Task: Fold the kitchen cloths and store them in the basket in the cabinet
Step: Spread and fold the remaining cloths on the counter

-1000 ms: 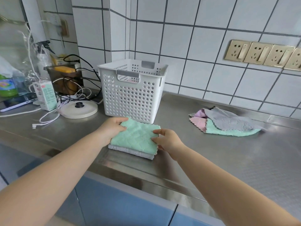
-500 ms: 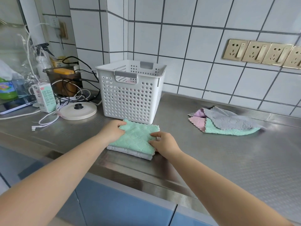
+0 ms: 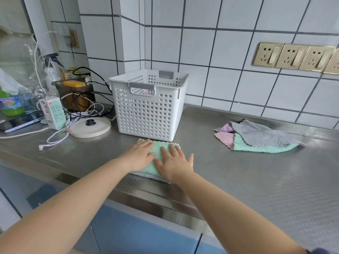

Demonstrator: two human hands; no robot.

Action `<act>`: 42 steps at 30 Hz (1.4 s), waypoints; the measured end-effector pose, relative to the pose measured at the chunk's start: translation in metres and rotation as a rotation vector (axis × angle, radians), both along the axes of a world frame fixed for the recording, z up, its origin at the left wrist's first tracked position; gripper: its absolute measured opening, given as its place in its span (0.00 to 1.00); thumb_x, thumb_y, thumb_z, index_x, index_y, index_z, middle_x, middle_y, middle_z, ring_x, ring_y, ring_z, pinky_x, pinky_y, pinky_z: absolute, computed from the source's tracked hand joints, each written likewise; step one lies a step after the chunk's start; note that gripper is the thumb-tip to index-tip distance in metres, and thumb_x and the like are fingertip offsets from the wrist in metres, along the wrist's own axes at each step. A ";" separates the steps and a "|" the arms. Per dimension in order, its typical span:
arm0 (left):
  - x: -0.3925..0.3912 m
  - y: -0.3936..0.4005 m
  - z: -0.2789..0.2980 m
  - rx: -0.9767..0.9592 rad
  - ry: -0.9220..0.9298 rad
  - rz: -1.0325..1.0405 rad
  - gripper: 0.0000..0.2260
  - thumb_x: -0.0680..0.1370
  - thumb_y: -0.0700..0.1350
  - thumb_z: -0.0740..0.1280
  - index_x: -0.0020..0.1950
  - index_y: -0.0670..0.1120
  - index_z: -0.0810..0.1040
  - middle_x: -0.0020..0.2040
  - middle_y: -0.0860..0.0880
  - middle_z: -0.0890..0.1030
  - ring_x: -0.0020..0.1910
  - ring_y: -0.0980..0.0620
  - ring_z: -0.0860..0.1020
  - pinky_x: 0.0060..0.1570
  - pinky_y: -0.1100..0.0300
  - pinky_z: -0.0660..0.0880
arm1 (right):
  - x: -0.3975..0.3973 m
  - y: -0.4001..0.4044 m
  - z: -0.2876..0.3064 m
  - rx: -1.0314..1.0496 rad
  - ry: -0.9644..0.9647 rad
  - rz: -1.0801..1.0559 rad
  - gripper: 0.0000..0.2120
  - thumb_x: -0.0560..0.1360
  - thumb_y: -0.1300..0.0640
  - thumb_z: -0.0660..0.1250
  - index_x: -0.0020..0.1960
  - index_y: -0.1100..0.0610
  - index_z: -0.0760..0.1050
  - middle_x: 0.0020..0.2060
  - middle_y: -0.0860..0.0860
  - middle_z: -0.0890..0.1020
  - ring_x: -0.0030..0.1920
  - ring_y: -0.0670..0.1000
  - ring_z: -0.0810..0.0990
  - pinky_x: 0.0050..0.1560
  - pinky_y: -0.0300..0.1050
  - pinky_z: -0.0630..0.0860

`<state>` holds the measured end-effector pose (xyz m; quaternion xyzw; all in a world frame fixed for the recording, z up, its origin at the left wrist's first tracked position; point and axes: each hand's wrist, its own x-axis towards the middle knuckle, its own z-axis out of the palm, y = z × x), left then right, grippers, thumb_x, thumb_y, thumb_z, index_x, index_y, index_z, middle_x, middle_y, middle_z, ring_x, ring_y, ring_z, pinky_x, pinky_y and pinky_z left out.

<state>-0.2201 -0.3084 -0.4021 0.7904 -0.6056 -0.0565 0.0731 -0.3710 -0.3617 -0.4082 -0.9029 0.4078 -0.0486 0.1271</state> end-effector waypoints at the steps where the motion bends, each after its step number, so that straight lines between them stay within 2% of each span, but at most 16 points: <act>1: 0.000 0.001 -0.001 0.000 0.009 0.007 0.25 0.82 0.53 0.50 0.78 0.46 0.50 0.78 0.48 0.48 0.77 0.51 0.46 0.73 0.54 0.45 | -0.002 -0.001 -0.002 0.009 -0.005 -0.015 0.30 0.77 0.36 0.44 0.76 0.46 0.48 0.77 0.48 0.46 0.76 0.50 0.41 0.69 0.69 0.38; 5: -0.004 0.003 0.002 -0.011 0.000 0.011 0.25 0.82 0.53 0.51 0.77 0.47 0.52 0.78 0.49 0.50 0.77 0.51 0.48 0.74 0.52 0.48 | -0.008 -0.001 -0.004 0.016 -0.064 -0.047 0.31 0.76 0.34 0.45 0.75 0.47 0.51 0.77 0.46 0.50 0.76 0.51 0.46 0.69 0.69 0.39; 7: -0.009 0.007 0.008 -0.113 -0.054 0.017 0.23 0.81 0.52 0.54 0.75 0.47 0.61 0.76 0.48 0.60 0.75 0.50 0.58 0.72 0.54 0.54 | -0.016 -0.001 -0.003 -0.072 -0.193 -0.049 0.28 0.77 0.37 0.49 0.73 0.48 0.59 0.75 0.47 0.60 0.75 0.49 0.53 0.69 0.68 0.41; 10: -0.025 0.007 0.019 -0.363 -0.082 -0.002 0.17 0.78 0.50 0.61 0.66 0.50 0.74 0.65 0.51 0.75 0.64 0.50 0.71 0.62 0.58 0.66 | -0.040 -0.013 0.007 -0.166 -0.431 -0.060 0.18 0.78 0.44 0.57 0.65 0.48 0.70 0.63 0.46 0.75 0.67 0.49 0.70 0.72 0.62 0.45; 12: -0.044 -0.003 0.029 -0.424 -0.038 -0.055 0.14 0.78 0.49 0.62 0.62 0.51 0.77 0.61 0.53 0.78 0.61 0.51 0.74 0.59 0.58 0.68 | -0.065 -0.029 0.016 -0.140 -0.531 -0.116 0.15 0.78 0.48 0.59 0.63 0.49 0.71 0.56 0.43 0.79 0.61 0.49 0.75 0.72 0.58 0.49; 15: -0.077 -0.032 0.039 -0.450 -0.033 -0.137 0.12 0.77 0.50 0.63 0.59 0.51 0.79 0.56 0.52 0.80 0.58 0.50 0.76 0.56 0.56 0.71 | -0.107 -0.058 0.028 -0.144 -0.598 -0.236 0.15 0.77 0.51 0.60 0.63 0.49 0.69 0.48 0.40 0.79 0.55 0.49 0.77 0.71 0.56 0.54; 18: -0.111 -0.066 0.039 -0.428 -0.017 -0.194 0.12 0.78 0.51 0.62 0.59 0.52 0.78 0.57 0.52 0.79 0.59 0.49 0.75 0.57 0.58 0.70 | -0.150 -0.083 0.034 -0.150 -0.562 -0.341 0.14 0.77 0.52 0.60 0.62 0.48 0.69 0.46 0.41 0.80 0.54 0.49 0.78 0.69 0.54 0.57; 21: -0.149 -0.107 0.035 -0.383 0.068 -0.223 0.12 0.78 0.50 0.62 0.60 0.52 0.78 0.59 0.52 0.78 0.60 0.50 0.74 0.56 0.59 0.70 | -0.195 -0.111 0.033 -0.157 -0.480 -0.432 0.14 0.77 0.51 0.60 0.62 0.48 0.71 0.51 0.42 0.81 0.55 0.49 0.77 0.64 0.49 0.61; 24: -0.181 -0.145 0.031 -0.326 0.177 -0.242 0.12 0.78 0.48 0.62 0.59 0.50 0.79 0.58 0.49 0.79 0.60 0.48 0.75 0.53 0.61 0.69 | -0.227 -0.140 0.028 -0.136 -0.374 -0.481 0.15 0.77 0.51 0.60 0.63 0.49 0.73 0.57 0.44 0.80 0.58 0.49 0.76 0.63 0.49 0.66; 28: -0.203 -0.189 0.020 -0.265 0.279 -0.238 0.11 0.78 0.47 0.63 0.58 0.49 0.79 0.59 0.52 0.79 0.59 0.50 0.75 0.51 0.66 0.68 | -0.239 -0.176 0.022 -0.086 -0.337 -0.498 0.15 0.77 0.52 0.60 0.63 0.49 0.74 0.61 0.46 0.77 0.60 0.50 0.75 0.60 0.46 0.70; 31: -0.209 -0.217 0.015 -0.280 0.281 -0.224 0.12 0.77 0.47 0.63 0.58 0.49 0.79 0.61 0.53 0.77 0.61 0.51 0.75 0.56 0.63 0.70 | -0.230 -0.200 0.019 -0.137 -0.294 -0.458 0.15 0.76 0.51 0.61 0.62 0.49 0.76 0.59 0.48 0.78 0.60 0.52 0.75 0.57 0.44 0.70; 33: -0.210 -0.232 0.015 -0.282 0.277 -0.208 0.11 0.77 0.46 0.63 0.57 0.49 0.79 0.59 0.53 0.78 0.59 0.50 0.76 0.55 0.59 0.73 | -0.222 -0.210 0.016 -0.181 -0.225 -0.428 0.12 0.76 0.50 0.62 0.57 0.49 0.78 0.55 0.50 0.79 0.58 0.55 0.74 0.55 0.45 0.69; 35: -0.206 -0.244 0.015 -0.303 0.301 -0.202 0.09 0.75 0.41 0.61 0.50 0.45 0.80 0.54 0.48 0.79 0.53 0.45 0.78 0.47 0.56 0.74 | -0.216 -0.217 0.015 -0.214 -0.159 -0.400 0.09 0.75 0.49 0.63 0.50 0.49 0.78 0.50 0.51 0.78 0.55 0.56 0.73 0.51 0.46 0.68; 37: -0.197 -0.261 0.014 -0.314 0.336 -0.158 0.09 0.72 0.37 0.58 0.40 0.46 0.77 0.47 0.42 0.79 0.46 0.40 0.79 0.41 0.54 0.73 | -0.212 -0.224 0.013 -0.229 -0.131 -0.389 0.07 0.75 0.49 0.62 0.48 0.49 0.78 0.49 0.51 0.77 0.54 0.55 0.73 0.48 0.46 0.66; 39: -0.185 -0.279 0.013 -0.322 0.357 -0.060 0.11 0.73 0.36 0.58 0.45 0.47 0.78 0.51 0.41 0.79 0.49 0.40 0.77 0.45 0.53 0.73 | -0.212 -0.231 0.013 -0.227 -0.131 -0.381 0.09 0.76 0.49 0.61 0.50 0.47 0.79 0.49 0.51 0.77 0.54 0.55 0.73 0.49 0.46 0.67; 42: -0.168 -0.303 0.007 -0.325 0.400 0.065 0.17 0.75 0.37 0.62 0.64 0.46 0.75 0.62 0.43 0.77 0.61 0.43 0.75 0.59 0.53 0.72 | -0.214 -0.237 0.012 -0.245 -0.119 -0.351 0.11 0.77 0.47 0.60 0.52 0.48 0.79 0.50 0.50 0.78 0.54 0.54 0.74 0.51 0.46 0.69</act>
